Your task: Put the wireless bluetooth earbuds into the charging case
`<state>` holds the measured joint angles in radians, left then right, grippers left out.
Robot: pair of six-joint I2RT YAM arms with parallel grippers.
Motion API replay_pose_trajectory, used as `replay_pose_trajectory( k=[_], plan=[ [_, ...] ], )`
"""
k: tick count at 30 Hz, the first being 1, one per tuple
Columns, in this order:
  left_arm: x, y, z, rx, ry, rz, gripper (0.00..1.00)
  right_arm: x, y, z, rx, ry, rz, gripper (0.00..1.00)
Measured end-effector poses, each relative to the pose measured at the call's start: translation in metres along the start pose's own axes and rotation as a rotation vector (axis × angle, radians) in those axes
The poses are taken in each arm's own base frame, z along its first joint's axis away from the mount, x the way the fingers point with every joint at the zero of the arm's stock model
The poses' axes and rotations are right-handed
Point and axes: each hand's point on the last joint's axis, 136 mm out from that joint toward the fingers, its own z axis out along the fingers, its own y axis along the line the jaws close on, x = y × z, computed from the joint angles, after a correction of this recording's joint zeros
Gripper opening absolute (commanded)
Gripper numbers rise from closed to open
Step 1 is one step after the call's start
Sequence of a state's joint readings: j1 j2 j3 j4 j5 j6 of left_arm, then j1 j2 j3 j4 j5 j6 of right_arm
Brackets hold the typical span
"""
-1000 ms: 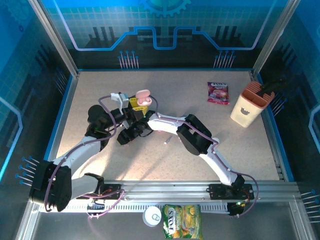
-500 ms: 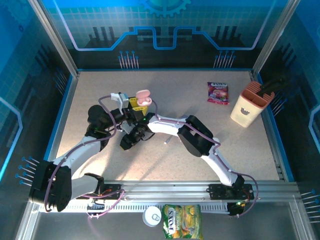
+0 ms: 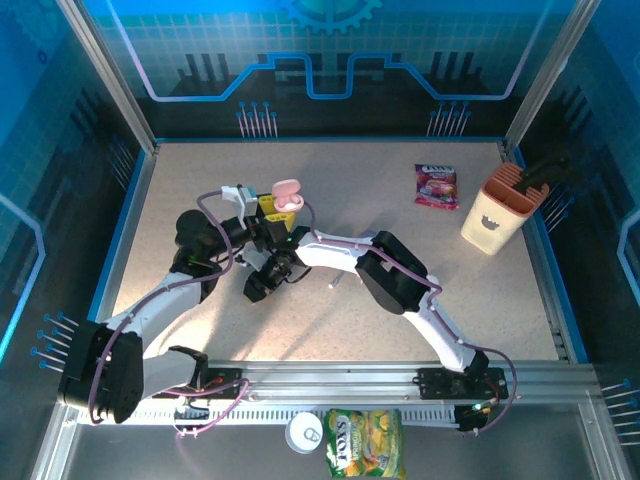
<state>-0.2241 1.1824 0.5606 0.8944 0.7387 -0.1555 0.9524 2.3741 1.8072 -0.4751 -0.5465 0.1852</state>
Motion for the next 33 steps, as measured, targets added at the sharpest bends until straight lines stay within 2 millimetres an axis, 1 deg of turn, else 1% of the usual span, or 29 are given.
replay_pose_trajectory(
  k=[4,11,14,17,21,26,29,33],
  plan=[
    [0.000,0.000,0.000,0.000,0.000,0.000,0.39,0.002,-0.002,0.001,0.019,0.007,-0.015,0.20],
    [0.000,0.000,0.000,0.000,0.000,0.005,0.39,0.005,0.001,0.000,0.039,0.021,-0.010,0.17],
    [0.000,0.000,0.000,-0.001,-0.001,0.011,0.39,0.009,-0.001,-0.005,0.064,0.011,0.013,0.17],
    [-0.002,0.001,0.000,-0.010,-0.009,0.027,0.39,0.017,-0.004,-0.016,0.073,-0.011,0.052,0.17],
    [-0.009,-0.002,-0.005,-0.029,-0.032,0.053,0.39,0.021,-0.018,-0.042,0.100,-0.073,0.110,0.17],
    [-0.016,-0.005,-0.014,-0.063,-0.067,0.083,0.39,0.020,-0.040,-0.086,0.154,-0.174,0.161,0.17],
    [-0.011,-0.004,-0.018,-0.093,-0.068,0.079,0.39,0.025,-0.051,-0.113,0.183,-0.234,0.194,0.17],
    [0.001,-0.003,-0.019,-0.113,-0.056,0.076,0.39,0.038,-0.067,-0.150,0.223,-0.303,0.256,0.17]
  ],
)
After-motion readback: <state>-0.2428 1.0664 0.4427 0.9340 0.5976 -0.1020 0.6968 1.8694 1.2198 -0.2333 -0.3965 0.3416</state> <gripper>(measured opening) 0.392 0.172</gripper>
